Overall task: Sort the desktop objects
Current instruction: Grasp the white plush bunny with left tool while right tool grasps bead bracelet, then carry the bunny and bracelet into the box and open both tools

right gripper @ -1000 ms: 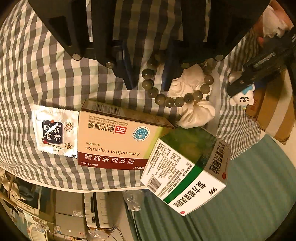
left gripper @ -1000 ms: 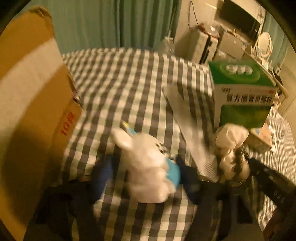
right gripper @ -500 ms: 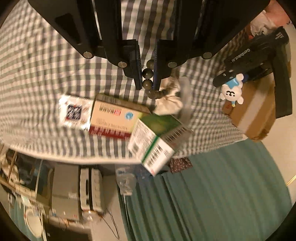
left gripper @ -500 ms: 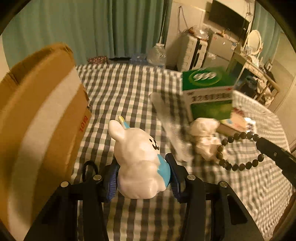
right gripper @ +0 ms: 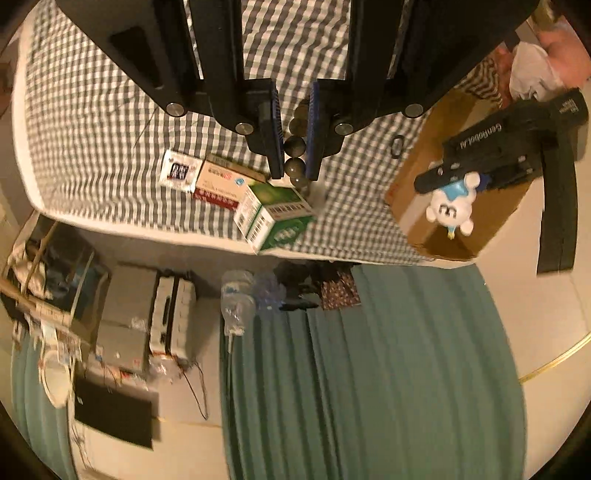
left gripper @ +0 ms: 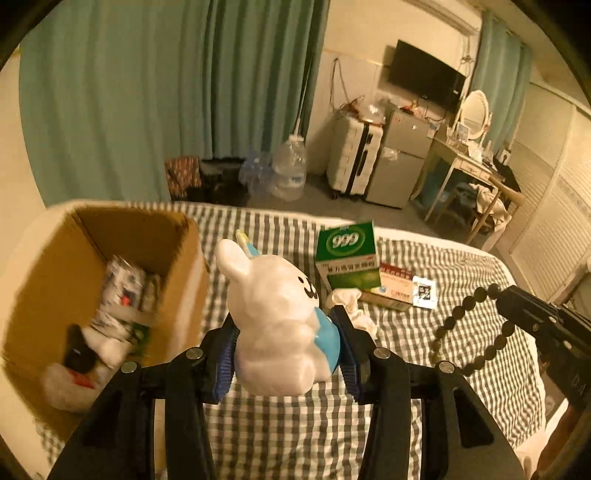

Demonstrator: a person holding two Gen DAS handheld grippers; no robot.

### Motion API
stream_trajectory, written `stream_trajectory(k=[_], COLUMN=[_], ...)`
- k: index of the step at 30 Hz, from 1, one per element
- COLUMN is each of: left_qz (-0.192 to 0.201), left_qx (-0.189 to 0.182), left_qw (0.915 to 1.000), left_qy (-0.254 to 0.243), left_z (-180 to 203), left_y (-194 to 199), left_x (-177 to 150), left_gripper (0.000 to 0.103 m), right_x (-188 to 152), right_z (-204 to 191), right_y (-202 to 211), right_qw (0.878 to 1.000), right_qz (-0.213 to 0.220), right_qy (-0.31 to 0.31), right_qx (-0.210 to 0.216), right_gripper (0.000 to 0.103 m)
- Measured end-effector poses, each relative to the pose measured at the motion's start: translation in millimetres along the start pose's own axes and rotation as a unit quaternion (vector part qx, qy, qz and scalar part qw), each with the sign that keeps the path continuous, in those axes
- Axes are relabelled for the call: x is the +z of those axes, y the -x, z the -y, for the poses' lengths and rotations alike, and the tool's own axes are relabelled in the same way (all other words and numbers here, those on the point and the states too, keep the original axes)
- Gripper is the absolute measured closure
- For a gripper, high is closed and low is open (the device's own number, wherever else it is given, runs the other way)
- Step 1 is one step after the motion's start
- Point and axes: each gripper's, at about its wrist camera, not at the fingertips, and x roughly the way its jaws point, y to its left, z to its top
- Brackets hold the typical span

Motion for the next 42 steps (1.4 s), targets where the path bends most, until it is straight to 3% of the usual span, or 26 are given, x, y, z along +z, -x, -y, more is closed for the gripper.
stream_trajectory(k=[4,12,15,20,25,35,36,37,38,39,42], left_qz=[0.0,0.026,0.033,0.021,-0.018,-0.063,-0.071,-0.078,-0.082,-0.083,-0.067], left_qx=[0.019,0.055,0.085,0.103,0.102,0.078,0.072,0.074,0.082,0.091,0.109], left_qw=[0.9996,0.9978,0.9956,0.9943,0.9933,0.9917,0.9911,0.9902,0.9891,0.9884,0.9893], left_qy=[-0.021,-0.026,-0.019,0.015,0.052,0.08,0.086,0.089,0.09,0.09,0.07], left_z=[-7.5,-65.7,-99.7,-156.8,-203.1,-226.9,-227.2,-226.3,-227.7,-226.6,-218.1], left_y=[26.7,63.4,70.6,62.8,31.5,-23.0,-27.1,-29.7,-29.1,-27.8,-16.1], left_x=[6.1,11.9,9.5,-2.9,-22.8,-45.4,-46.6,-47.8,-50.2,-50.5,-50.1], left_gripper=[0.055,0.055,0.055,0.055,0.055,0.053,0.042,0.02,0.011,0.007,0.007], right_x=[10.1,31.9,40.2,50.0,48.1,30.6,31.8,33.4,35.2,37.0,43.9], right_z=[-37.2,-115.0,-144.9,-195.1,-230.9,-250.3,-249.0,-248.9,-248.6,-246.7,-235.7], right_y=[29.1,44.2,30.4,-6.9,-62.9,-140.9,-141.9,-142.6,-140.6,-139.9,-122.7], right_qw=[0.999,0.996,0.994,0.99,0.988,0.983,0.983,0.985,0.988,0.99,0.994], right_qz=[0.023,0.035,0.025,0.0,-0.037,-0.099,-0.097,-0.09,-0.084,-0.077,-0.034], right_qy=[0.03,0.06,0.059,0.067,0.071,0.051,0.049,0.046,0.042,0.037,0.03], right_qx=[-0.004,0.058,0.09,0.121,0.135,0.147,0.146,0.137,0.126,0.116,0.098], right_gripper=[0.092,0.092,0.092,0.092,0.092,0.091,0.089,0.07,0.033,0.021,0.02])
